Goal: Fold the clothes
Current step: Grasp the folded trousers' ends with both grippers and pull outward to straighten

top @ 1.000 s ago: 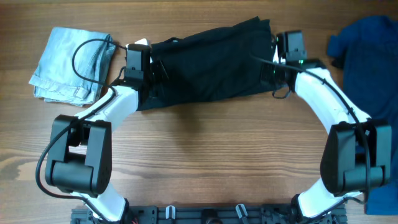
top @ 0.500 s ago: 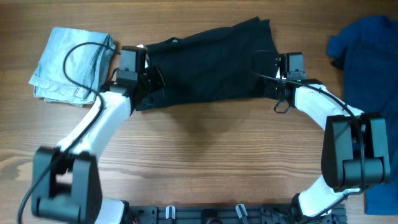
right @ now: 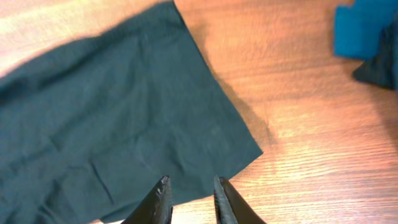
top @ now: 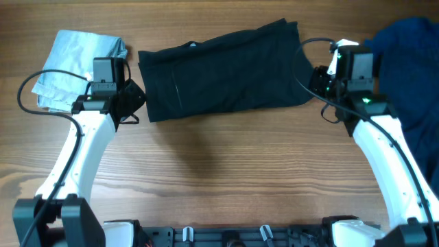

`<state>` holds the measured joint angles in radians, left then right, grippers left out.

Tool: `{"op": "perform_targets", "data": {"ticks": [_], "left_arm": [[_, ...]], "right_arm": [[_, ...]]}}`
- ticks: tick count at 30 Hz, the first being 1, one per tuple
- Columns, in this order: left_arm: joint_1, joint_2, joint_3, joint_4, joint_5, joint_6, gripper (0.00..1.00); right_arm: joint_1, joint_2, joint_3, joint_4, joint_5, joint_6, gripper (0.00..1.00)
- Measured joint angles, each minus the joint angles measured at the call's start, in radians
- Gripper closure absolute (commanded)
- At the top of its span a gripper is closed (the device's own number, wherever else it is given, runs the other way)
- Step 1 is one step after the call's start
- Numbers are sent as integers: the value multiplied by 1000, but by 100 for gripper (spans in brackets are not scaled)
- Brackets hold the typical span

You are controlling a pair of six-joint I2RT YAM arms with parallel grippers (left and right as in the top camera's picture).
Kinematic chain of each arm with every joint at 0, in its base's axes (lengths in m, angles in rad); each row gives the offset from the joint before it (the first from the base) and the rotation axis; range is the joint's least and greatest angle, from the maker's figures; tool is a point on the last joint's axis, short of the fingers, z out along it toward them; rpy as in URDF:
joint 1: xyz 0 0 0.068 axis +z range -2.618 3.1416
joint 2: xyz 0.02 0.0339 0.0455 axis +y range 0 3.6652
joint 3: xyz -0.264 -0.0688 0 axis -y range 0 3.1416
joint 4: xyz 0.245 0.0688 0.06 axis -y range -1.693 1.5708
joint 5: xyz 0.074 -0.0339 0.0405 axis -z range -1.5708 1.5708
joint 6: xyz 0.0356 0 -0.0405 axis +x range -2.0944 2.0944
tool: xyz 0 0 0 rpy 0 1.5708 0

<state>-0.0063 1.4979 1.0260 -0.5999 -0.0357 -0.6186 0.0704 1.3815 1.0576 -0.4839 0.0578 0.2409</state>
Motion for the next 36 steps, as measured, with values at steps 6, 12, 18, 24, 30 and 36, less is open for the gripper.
{"op": "perform_targets", "data": {"ticks": [6,12,18,24,30,36], "left_arm": [[2,92,0,32,76,-13,44],[2,239,0,134,165,-17,15],[2,314,0,195,189,-23,5],[2,324,3,228,195,-23,13],[2,349,23,249,197,-23,18],[2,378,37,312,236,-23,19]], "right_arm": [[0,-3,0,-23,0,0,75],[0,30,0,-33,0,0,75],[0,73,0,-31,-26,-10,75],[0,106,0,-26,-47,-19,76],[0,112,0,11,-139,-43,75],[0,112,0,29,-246,-79,75]]}}
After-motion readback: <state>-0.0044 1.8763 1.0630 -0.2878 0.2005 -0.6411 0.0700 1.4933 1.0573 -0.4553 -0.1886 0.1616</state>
